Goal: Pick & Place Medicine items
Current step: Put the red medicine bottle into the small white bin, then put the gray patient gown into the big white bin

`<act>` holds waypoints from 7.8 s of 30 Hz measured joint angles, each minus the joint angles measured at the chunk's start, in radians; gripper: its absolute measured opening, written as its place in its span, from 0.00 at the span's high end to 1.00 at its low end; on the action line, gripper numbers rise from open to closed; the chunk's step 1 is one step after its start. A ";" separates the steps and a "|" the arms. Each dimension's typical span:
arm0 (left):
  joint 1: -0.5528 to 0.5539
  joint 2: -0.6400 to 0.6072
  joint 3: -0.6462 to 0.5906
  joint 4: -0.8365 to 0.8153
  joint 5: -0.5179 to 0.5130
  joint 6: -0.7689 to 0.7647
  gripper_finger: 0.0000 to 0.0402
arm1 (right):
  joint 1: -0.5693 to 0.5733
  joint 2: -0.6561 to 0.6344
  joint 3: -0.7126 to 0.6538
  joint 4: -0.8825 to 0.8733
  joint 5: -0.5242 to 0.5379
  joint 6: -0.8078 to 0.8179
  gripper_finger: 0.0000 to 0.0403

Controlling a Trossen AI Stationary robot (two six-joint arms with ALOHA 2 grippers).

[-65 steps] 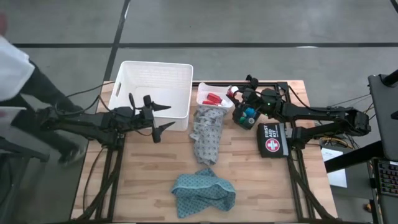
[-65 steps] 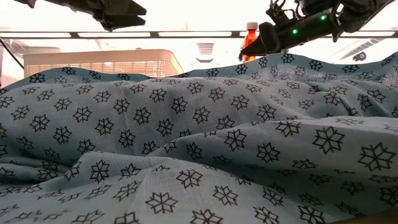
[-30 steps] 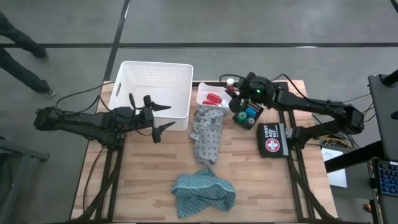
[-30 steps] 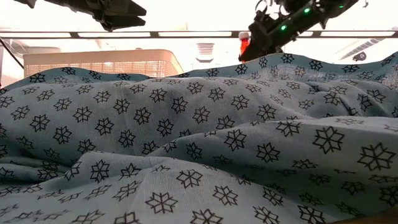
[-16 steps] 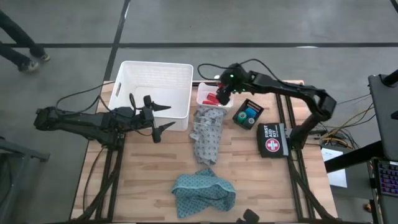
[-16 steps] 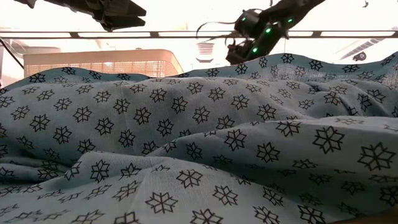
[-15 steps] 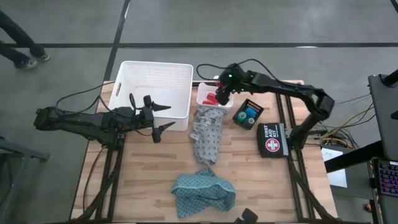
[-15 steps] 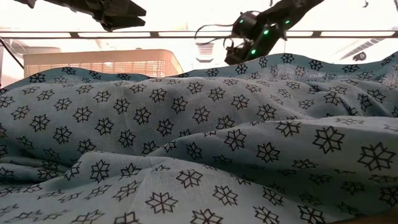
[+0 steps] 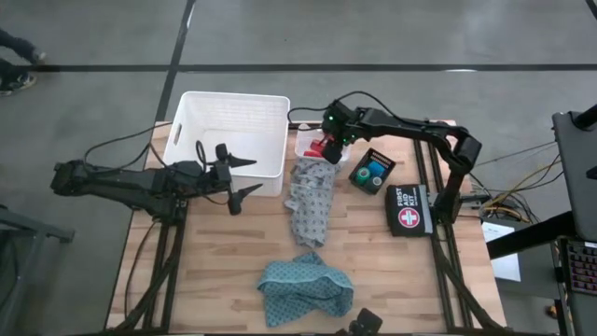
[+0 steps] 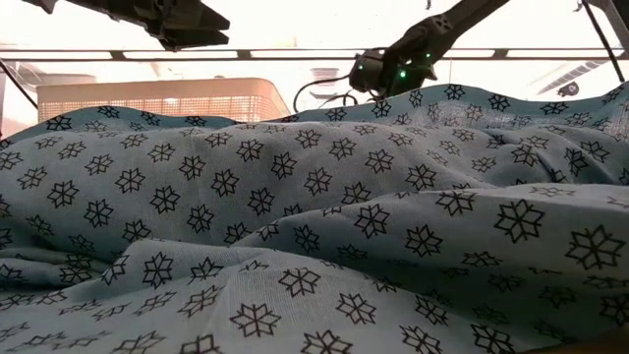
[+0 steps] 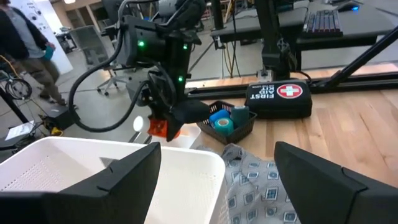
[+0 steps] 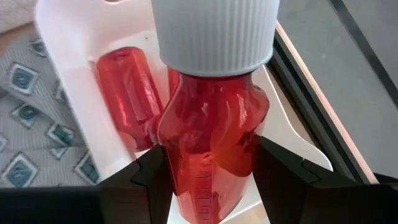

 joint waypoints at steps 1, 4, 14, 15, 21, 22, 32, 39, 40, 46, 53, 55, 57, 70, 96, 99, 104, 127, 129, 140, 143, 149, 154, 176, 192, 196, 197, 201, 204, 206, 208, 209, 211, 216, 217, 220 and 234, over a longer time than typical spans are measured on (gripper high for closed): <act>0.000 0.000 0.000 -0.007 0.000 0.000 0.21 | -0.002 0.004 -0.001 0.001 0.000 0.004 0.55; 0.000 0.000 0.000 -0.030 0.000 0.000 0.22 | -0.007 0.017 -0.008 -0.006 0.000 0.042 0.55; 0.000 0.000 0.000 -0.106 0.000 0.000 0.21 | -0.009 0.066 -0.011 -0.006 -0.003 0.045 0.55; 0.000 0.000 0.000 -0.110 0.000 0.000 0.21 | -0.009 0.070 -0.011 -0.005 -0.004 0.045 0.55; 0.000 0.000 0.000 -0.146 0.000 0.000 0.22 | -0.008 0.107 -0.011 -0.010 -0.004 0.047 0.55; 0.000 0.000 0.000 -0.150 0.000 0.000 0.22 | -0.008 0.115 -0.011 -0.009 -0.002 0.050 0.55; 0.000 0.000 0.000 -0.150 0.000 0.000 0.20 | -0.016 0.148 -0.011 0.003 -0.009 0.043 0.53; 0.000 0.000 0.000 -0.150 0.000 0.000 0.20 | -0.016 0.129 -0.012 0.014 -0.003 0.041 0.46; 0.000 0.000 0.000 -0.150 0.000 0.000 0.20 | -0.016 0.127 -0.012 0.016 -0.003 0.041 0.46; 0.000 0.000 0.000 -0.150 0.000 0.000 0.20 | -0.016 0.124 -0.012 0.016 -0.005 0.026 0.42; 0.000 0.000 0.000 -0.150 0.000 0.000 0.21 | -0.016 0.096 -0.006 0.020 -0.043 0.011 0.43; 0.000 0.000 0.000 -0.150 0.000 0.000 0.21 | -0.016 0.062 -0.006 0.021 -0.069 -0.003 0.43; 0.000 0.000 0.000 -0.150 0.000 0.000 0.21 | -0.015 0.024 -0.006 0.022 -0.088 -0.002 0.42; 0.000 0.000 0.000 -0.150 0.000 0.000 0.21 | 0.053 -0.267 -0.115 0.184 -0.363 -0.036 0.39; 0.000 0.000 0.000 -0.155 0.000 0.000 0.21 | 0.377 -1.132 -0.907 0.611 0.002 0.087 0.26; 0.000 0.000 0.000 -0.155 0.000 0.000 0.22 | 0.376 -1.209 -0.965 0.617 -0.021 0.071 0.25; 0.000 0.000 0.000 -0.156 0.000 0.000 0.21 | 0.376 -1.298 -1.052 0.681 -0.052 0.044 0.23; 0.000 0.000 0.000 -0.156 0.000 0.000 0.22 | 0.391 -1.203 -1.167 0.929 -0.097 -0.216 0.18; 0.000 0.000 0.000 -0.156 0.000 0.000 0.21 | 0.391 -1.147 -1.149 0.933 -0.095 -0.316 0.18; 0.000 0.000 0.000 -0.156 0.000 0.000 0.21 | 0.391 -0.820 -1.013 0.927 -0.085 -0.790 0.18; 0.000 0.000 0.000 -0.156 0.000 0.000 0.21 | 0.391 -0.740 -0.959 0.923 -0.085 -0.860 0.18; 0.000 0.000 0.000 -0.156 0.000 0.000 0.21 | 0.391 -0.584 -0.875 0.920 -0.101 -0.859 0.18; 0.000 0.000 0.000 -0.159 0.000 0.000 0.21 | 0.395 -0.468 -0.837 0.915 -0.101 -0.924 0.18; 0.000 0.000 0.000 -0.203 0.000 0.000 0.22 | 0.583 -0.383 -0.840 0.897 0.140 -1.168 0.18; 0.000 0.000 0.000 -0.209 0.000 0.000 0.21 | 0.591 -0.196 -0.841 1.138 0.214 -1.268 0.18; 0.000 0.000 0.000 -0.210 0.000 0.000 0.20 | 0.588 -0.144 -0.841 1.211 0.214 -1.275 0.18; 0.000 0.000 0.000 -0.210 0.000 0.000 0.20 | 0.588 -0.133 -0.840 1.224 0.214 -1.284 0.18; 0.000 0.000 0.000 -0.210 0.000 0.000 0.21 | 0.586 -0.095 -0.831 1.276 0.214 -1.333 0.18; 0.000 0.000 0.000 -0.211 0.000 0.000 0.21 | 0.582 -0.079 -0.815 1.284 0.211 -1.359 0.18; 0.000 0.000 0.000 -0.212 0.000 0.000 0.20 | 0.580 -0.067 -0.800 1.284 0.210 -1.371 0.18; 0.000 0.000 0.000 -0.217 0.000 0.000 0.20 | 0.577 -0.054 -0.787 1.280 0.209 -1.373 0.18; 0.000 0.000 0.000 -0.218 0.000 0.000 0.20 | 0.576 -0.045 -0.779 1.281 0.207 -1.372 0.18; 0.000 0.000 0.000 -0.222 0.000 0.000 0.20 | 0.573 -0.026 -0.765 1.281 0.206 -1.368 0.18; 0.000 0.000 0.000 -0.227 0.000 0.000 0.21 | 0.563 0.020 -0.718 1.248 0.211 -1.291 0.18; 0.000 0.000 0.000 -0.230 0.000 0.000 0.21 | 0.562 0.024 -0.706 1.231 0.212 -1.283 0.18; 0.000 0.000 0.000 -0.234 0.000 0.000 0.21 | 0.561 0.023 -0.678 1.184 0.215 -1.272 0.18; 0.000 0.000 0.000 -0.262 0.000 0.000 0.20 | 0.547 -0.004 -0.471 0.796 0.211 -1.101 0.18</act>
